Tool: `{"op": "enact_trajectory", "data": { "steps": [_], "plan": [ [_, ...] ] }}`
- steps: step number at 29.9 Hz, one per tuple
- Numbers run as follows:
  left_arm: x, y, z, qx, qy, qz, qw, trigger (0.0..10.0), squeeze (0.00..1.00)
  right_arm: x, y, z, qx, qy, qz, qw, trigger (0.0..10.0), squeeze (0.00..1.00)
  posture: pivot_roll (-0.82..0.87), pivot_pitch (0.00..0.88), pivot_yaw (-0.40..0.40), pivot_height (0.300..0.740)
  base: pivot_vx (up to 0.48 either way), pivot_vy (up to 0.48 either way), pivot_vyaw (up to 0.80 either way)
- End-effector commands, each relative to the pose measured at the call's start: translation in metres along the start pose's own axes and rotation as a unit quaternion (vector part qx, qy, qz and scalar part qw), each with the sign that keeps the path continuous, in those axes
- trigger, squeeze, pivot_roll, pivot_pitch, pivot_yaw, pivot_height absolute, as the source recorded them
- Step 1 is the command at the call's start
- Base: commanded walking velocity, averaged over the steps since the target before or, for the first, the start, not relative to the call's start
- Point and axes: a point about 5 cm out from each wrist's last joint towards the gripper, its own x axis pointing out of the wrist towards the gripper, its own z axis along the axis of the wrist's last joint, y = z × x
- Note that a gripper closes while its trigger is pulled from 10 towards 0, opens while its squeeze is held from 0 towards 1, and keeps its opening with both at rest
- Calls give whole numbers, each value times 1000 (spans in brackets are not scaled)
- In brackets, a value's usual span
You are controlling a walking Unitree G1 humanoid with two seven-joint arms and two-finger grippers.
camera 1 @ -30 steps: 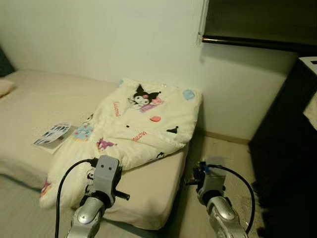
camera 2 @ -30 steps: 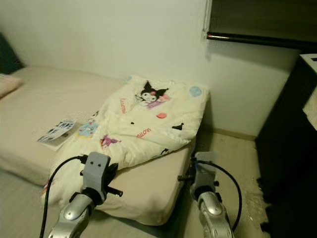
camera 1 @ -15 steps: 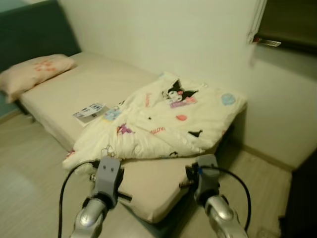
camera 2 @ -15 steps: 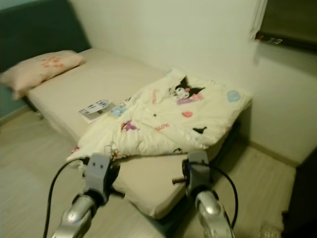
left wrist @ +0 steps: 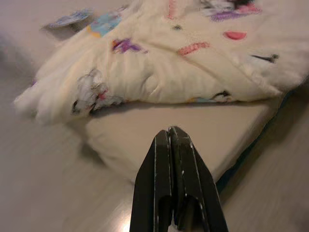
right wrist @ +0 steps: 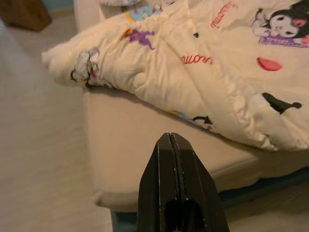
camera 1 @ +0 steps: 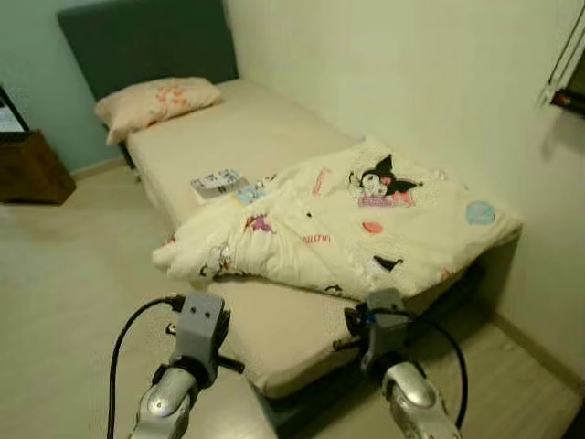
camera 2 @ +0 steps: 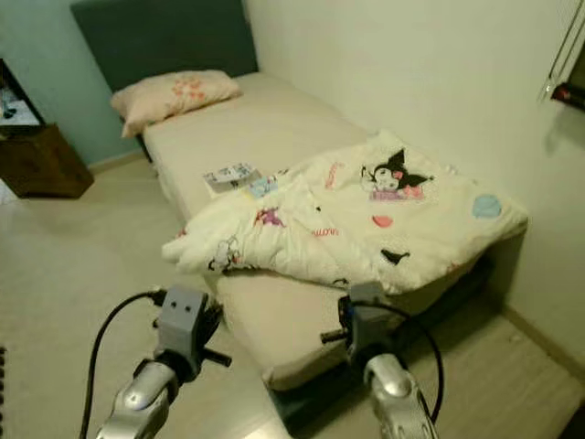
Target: Clean up the room
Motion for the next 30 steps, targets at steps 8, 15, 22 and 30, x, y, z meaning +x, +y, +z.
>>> {"op": "enact_trajectory", "data": {
  "steps": [8,15,22,30],
  "plan": [
    [-7,9,-11,-12,20,25,999,10000,0,0,16,2,4,-8,36,999,10000,0,-76,96,27,740,0,-122,500],
    [-8,14,-11,-17,21,38,999,10000,0,1,17,3,14,-10,42,999,10000,0,-76,96,27,740,0,274,0],
    [-8,14,-11,-16,22,39,999,10000,0,1,18,4,13,-10,45,999,10000,0,-73,96,27,740,0,480,0],
    [-8,9,-10,6,18,30,999,10000,0,2,19,3,15,-10,47,999,10000,0,-70,92,29,740,0,-82,0]
  ]
}}
